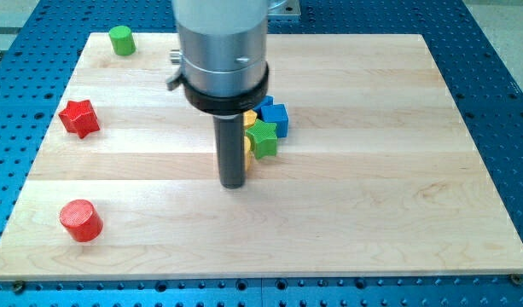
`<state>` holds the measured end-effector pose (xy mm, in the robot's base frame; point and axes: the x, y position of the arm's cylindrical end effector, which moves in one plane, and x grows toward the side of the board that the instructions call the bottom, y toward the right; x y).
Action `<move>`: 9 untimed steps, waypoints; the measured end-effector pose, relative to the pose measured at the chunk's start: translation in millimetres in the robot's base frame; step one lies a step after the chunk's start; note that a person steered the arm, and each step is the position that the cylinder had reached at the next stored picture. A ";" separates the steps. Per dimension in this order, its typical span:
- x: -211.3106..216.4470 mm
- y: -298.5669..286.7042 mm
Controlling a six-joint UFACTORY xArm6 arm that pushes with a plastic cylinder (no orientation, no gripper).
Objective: Move the red circle to the top left side of the yellow heart
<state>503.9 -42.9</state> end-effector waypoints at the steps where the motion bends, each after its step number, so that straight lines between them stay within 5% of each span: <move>1: -13.4 -6.0; 3: -40.2 -13.8; 5: 113.5 -9.5; 7: 95.3 -127.9; 9: 45.1 -164.7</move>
<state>548.9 -207.6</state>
